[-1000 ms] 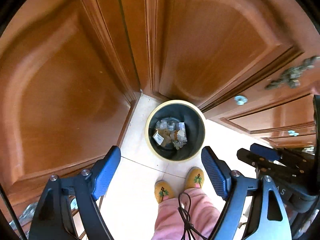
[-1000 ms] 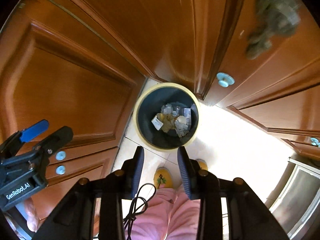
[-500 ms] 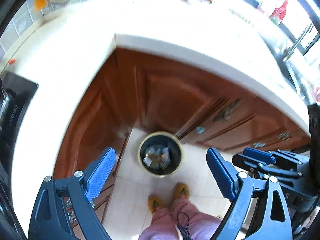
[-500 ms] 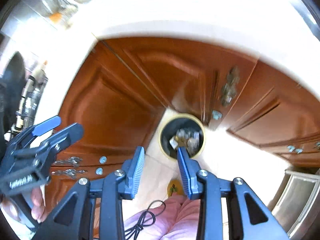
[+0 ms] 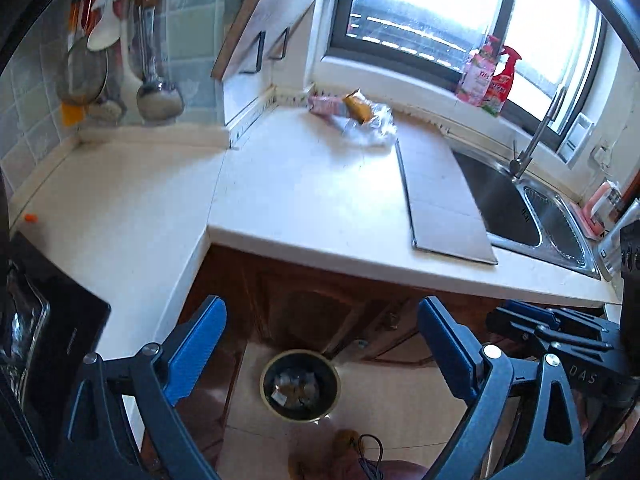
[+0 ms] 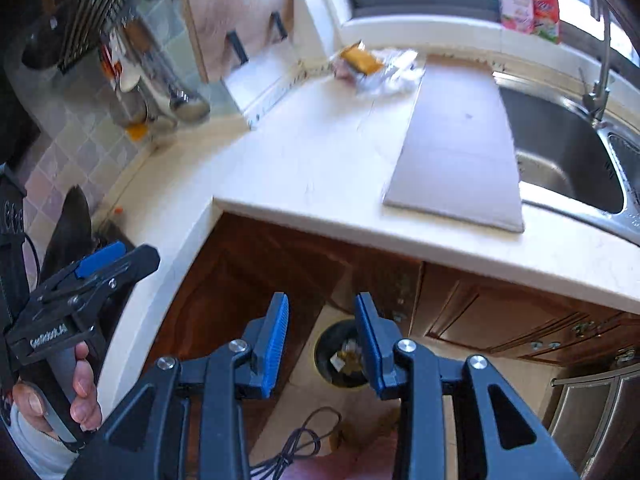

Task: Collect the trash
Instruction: 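Raise both tools back toward the remaining trash on the counter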

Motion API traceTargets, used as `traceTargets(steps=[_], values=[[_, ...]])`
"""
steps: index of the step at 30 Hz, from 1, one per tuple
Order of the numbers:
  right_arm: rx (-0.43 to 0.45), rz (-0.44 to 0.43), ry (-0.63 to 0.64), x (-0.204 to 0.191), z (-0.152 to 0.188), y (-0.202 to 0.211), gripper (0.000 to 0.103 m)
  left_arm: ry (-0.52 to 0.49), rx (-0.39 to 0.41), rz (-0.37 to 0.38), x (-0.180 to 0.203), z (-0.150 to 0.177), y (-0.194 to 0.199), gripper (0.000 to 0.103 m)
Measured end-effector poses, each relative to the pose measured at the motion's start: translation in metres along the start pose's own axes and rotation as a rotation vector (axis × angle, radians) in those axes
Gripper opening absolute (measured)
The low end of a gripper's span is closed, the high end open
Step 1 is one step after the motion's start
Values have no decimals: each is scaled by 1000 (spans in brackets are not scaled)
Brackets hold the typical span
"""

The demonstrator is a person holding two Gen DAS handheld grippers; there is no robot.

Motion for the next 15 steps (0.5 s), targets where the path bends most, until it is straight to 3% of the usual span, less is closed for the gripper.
traceTargets(steps=[7, 15], values=[[89, -2, -29, -5, -27, 13, 36, -59, 86, -8, 4, -32, 22, 100], [146, 15, -33, 2, -69, 25, 36, -78, 119, 32, 14, -83, 7, 101]])
Point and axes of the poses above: each gripper's, at about its wrist camera, not at the fingertips, and y roughly against the way its jaws point, x to its right, z to its underside, the point moved 4 cm from there along -y, roughly the way its jaws point, and after that the axes turned 5 degrees about -x, right-handed, at the moved point
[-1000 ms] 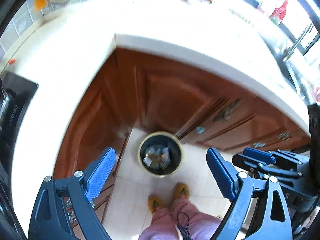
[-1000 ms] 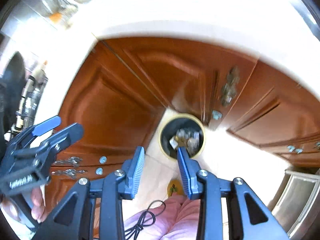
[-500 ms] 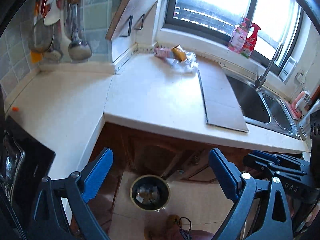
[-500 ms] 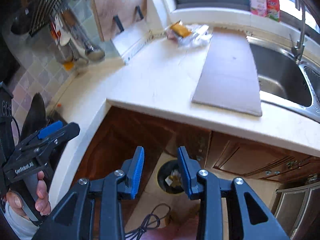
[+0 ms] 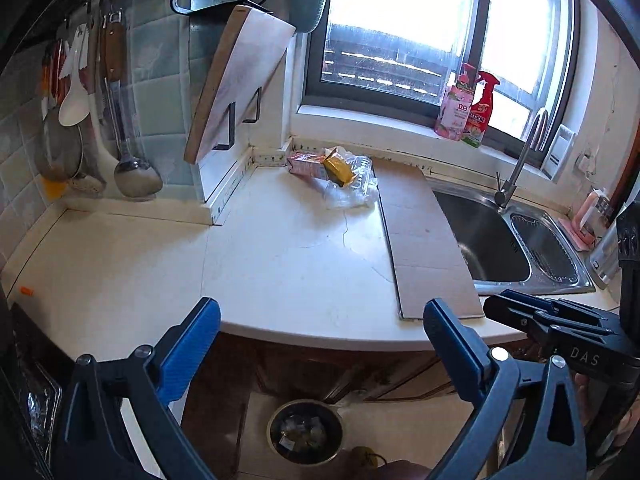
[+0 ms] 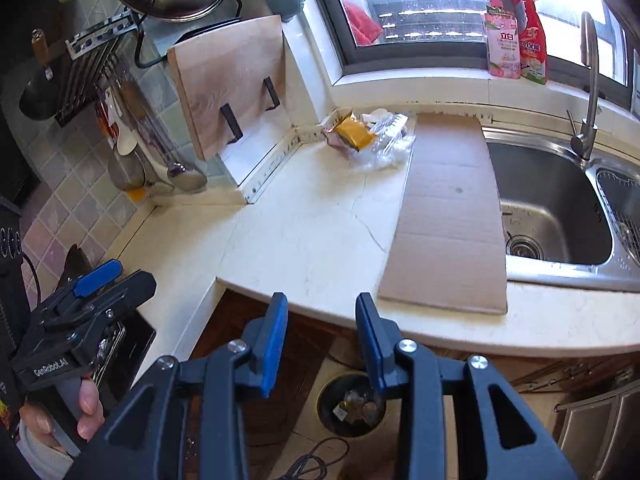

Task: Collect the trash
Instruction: 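Raise both tools back toward the remaining trash on the counter, then grasp the yellow packet with the left tool while the right tool grasps the B.Duck carton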

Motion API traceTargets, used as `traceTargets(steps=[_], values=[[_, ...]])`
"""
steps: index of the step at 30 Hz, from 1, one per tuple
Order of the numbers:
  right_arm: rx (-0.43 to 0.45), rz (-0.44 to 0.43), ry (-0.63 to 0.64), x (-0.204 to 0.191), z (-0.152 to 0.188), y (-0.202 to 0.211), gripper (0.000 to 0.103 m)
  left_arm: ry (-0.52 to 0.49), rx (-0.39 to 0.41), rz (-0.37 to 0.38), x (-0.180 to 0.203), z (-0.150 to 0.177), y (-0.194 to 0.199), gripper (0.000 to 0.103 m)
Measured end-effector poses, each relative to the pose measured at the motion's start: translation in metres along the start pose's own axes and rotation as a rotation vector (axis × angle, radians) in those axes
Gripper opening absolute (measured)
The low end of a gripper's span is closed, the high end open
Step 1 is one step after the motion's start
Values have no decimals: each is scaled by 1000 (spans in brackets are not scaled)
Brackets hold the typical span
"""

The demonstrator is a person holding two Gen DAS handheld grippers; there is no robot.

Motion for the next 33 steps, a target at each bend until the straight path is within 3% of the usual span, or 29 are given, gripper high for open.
traceTargets(steps=[9, 15, 19, 25, 31, 33], values=[[33, -2, -25, 51, -102, -36, 36, -26, -11, -15, 22, -90, -81, 101], [1, -15, -16, 84, -176, -80, 36, -35, -102, -73, 35, -161, -174, 101], [-33, -41, -12, 106, -214, -117, 36, 3, -190, -98, 30, -198, -257, 101], [-116, -100, -44, 129, -239, -184, 36, 144, -303, -51, 15, -219, -359, 101], [-148, -138, -90, 141, -255, -228, 36, 239, -330, -24, 3, -219, -411, 101], [-162, -149, -99, 141, -257, -238, 36, 254, -336, -15, 2, -217, -423, 86]])
Point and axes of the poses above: each gripper's, at about its wrist camera, not at the fingertips, and y roughly against the way its jaws point, x to its right, z to its underside, the point moved 4 cm from there along -y, roughly the way its jaws point, and after that the axes turned 5 degrees about -x, right-handed, at the moved point
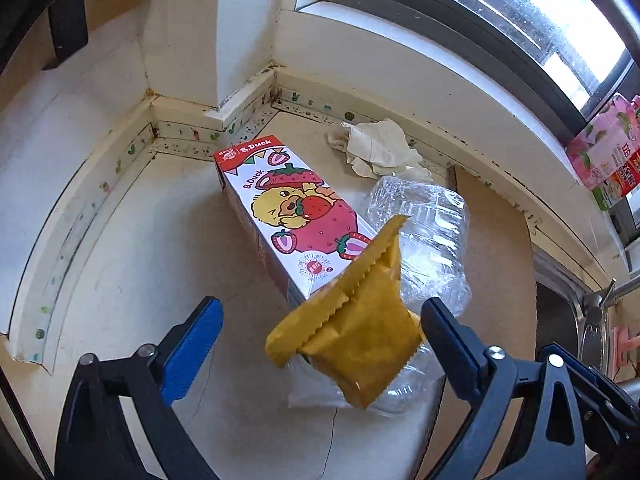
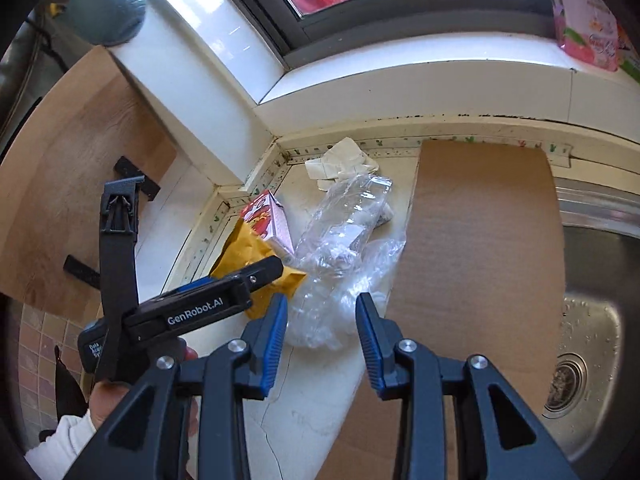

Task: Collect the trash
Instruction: 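Grasp the yellow packet with the left tool while the right tool grasps the B.Duck carton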

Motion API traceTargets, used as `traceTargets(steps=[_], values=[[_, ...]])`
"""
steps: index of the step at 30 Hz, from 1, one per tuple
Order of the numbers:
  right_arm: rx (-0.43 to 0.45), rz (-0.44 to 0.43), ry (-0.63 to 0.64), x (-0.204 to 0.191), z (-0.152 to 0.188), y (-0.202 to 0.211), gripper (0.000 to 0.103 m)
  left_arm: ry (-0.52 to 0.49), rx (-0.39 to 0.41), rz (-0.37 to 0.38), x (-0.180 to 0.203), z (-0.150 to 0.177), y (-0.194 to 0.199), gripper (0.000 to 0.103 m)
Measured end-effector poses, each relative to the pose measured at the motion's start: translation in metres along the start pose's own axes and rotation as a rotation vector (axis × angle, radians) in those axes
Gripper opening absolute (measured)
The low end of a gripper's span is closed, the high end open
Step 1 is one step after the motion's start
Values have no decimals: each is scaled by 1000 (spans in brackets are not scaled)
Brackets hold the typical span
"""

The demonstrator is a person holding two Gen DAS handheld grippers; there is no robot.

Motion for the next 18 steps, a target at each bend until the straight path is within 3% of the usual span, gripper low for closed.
traceTargets(steps=[1, 3, 5, 8, 12, 13, 15, 18], values=[[-5, -4, -1, 0, -3, -3, 36, 3, -7, 19, 1, 0, -4, 81], [-13, -11, 0, -3, -8, -10, 36, 12, -3, 70, 1, 2, -4, 54], [-20, -23, 4, -9, -14, -16, 36, 2, 7, 70, 1, 4, 0, 33], [-25, -41, 26, -22, -22, -25, 36, -27, 12, 39, -4, 12, 10, 15], [-26, -55, 79, -47, -32, -45, 40, -39, 31, 16, -23, 37, 34, 13], [-22, -37, 107, -54, -34, -51, 42, -31, 29, 8, -30, 46, 40, 12], [-18, 13, 172, -68, -39, -63, 57, -9, 19, -8, -44, 63, 50, 12], [9, 102, 277, -86, -47, -82, 64, 28, -7, -37, -66, 87, 60, 12]])
Point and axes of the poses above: each gripper's, at about its wrist camera, not at the fingertips, and y roughly against the way its jaws point, x to its right, z to its underside, the point moved 4 cm from there along -y, roughly the way its jaws point, and after that the axes turned 5 degrees about -x, right-handed, at the moved point
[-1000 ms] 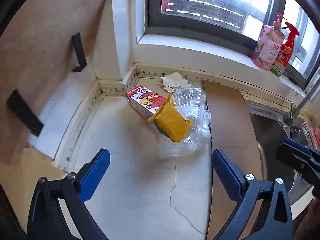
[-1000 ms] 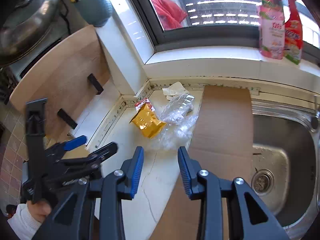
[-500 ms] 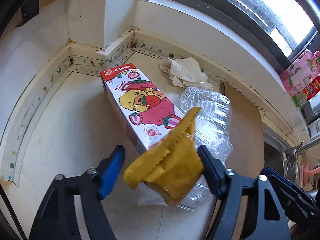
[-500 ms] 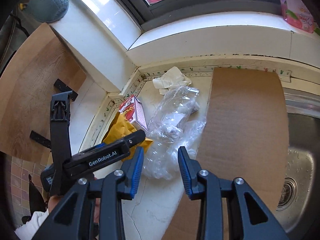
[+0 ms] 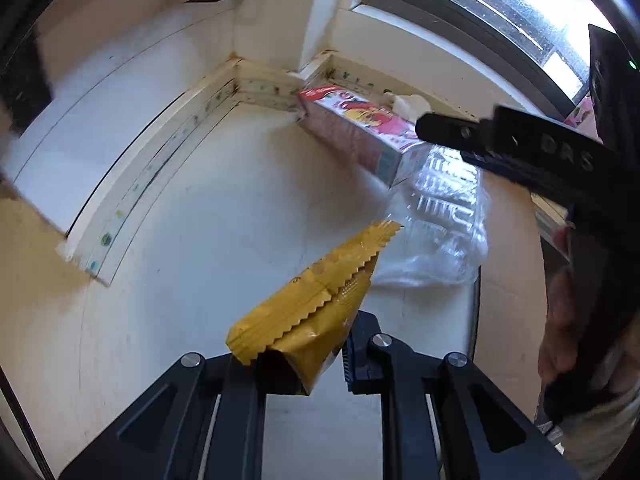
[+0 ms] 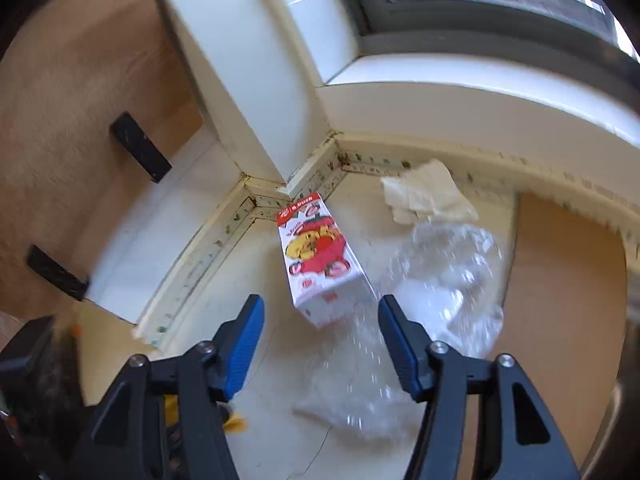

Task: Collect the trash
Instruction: 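Grasp the yellow packet with the left tool while the right tool grasps the B.Duck carton, then carry the yellow packet and B.Duck carton down over the black bin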

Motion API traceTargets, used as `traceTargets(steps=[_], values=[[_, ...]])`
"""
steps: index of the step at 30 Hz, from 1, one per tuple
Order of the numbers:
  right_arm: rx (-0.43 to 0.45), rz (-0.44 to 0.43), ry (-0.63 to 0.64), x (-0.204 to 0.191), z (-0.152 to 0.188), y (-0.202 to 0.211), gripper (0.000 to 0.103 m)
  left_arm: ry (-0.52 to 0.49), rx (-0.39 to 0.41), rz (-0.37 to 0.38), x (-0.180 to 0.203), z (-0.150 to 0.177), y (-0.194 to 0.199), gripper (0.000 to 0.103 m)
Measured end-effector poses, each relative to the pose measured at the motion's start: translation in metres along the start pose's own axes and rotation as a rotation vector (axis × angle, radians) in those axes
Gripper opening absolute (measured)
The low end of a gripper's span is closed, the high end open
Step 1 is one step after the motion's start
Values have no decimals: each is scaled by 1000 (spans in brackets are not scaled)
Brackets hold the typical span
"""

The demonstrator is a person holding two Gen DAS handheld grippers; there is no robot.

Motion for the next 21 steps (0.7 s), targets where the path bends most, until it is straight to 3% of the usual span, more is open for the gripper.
traceTargets(steps=[4, 9, 10, 11, 21], values=[[3, 95, 111, -16, -19, -24, 72, 64, -22, -18, -26, 22, 9, 12], [-107, 179, 200, -25, -25, -69, 72, 106, -23, -42, -45, 36, 16, 12], [-122, 180, 197, -25, -24, -74, 71, 111, -21, -46, -47, 39, 17, 12], [-128, 171, 183, -24, -22, -75, 59, 118, -19, -47, -50, 41, 20, 12], [-110, 31, 61, -31, 6, -28, 55, 143, 9, -43, -63, 64, 43, 12]])
Point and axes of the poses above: each gripper's, at about its wrist camera, not at the fingertips, and y roughly against the way its jaws point, x to its right, z to its underside, the point moved 4 cm from there along -y, roughly the way its jaws point, and after that the axes turned 5 degrees about -x, right-handed, at the moved point
